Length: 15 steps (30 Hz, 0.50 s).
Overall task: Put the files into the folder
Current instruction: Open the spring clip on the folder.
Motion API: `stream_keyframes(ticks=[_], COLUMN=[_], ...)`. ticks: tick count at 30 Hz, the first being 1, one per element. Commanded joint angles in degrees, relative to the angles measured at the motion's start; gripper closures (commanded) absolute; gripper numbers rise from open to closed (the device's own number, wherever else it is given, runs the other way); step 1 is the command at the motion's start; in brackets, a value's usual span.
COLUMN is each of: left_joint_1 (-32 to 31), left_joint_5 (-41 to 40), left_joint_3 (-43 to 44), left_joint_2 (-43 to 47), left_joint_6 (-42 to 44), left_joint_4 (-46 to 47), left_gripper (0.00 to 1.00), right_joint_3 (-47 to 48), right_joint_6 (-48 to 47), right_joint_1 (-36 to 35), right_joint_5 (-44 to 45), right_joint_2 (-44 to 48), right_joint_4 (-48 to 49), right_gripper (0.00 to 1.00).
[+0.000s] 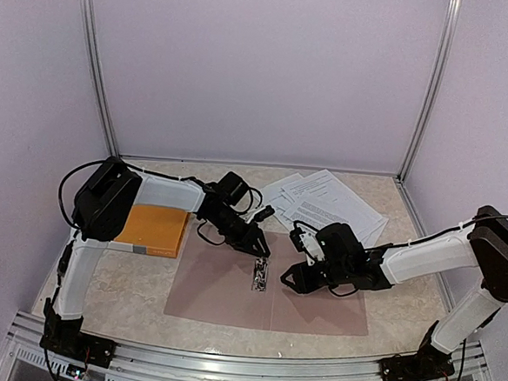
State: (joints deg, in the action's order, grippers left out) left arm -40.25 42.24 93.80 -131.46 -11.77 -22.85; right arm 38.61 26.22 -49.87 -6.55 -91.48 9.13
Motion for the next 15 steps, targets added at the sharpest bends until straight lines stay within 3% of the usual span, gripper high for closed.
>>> stream_keyframes(ticks=[1, 15], left_joint_1=[0.08, 0.08], left_joint_5=[1.56, 1.81], left_joint_3=[2.37, 3.03], left_joint_2=[-1.97, -3.22], left_joint_6=[-0.16, -0.89], left_joint_4=[-1.38, -1.66], left_gripper=[0.71, 0.79], right_joint_3=[-0.42, -0.55], right_joint_6=[0.26, 0.74], right_joint_1=[-0.43, -0.41], right_joint_5=[0.81, 0.63], right_joint_2=[0.59, 0.26], right_joint_4=[-0.15, -0.42], right_gripper=[0.61, 0.61])
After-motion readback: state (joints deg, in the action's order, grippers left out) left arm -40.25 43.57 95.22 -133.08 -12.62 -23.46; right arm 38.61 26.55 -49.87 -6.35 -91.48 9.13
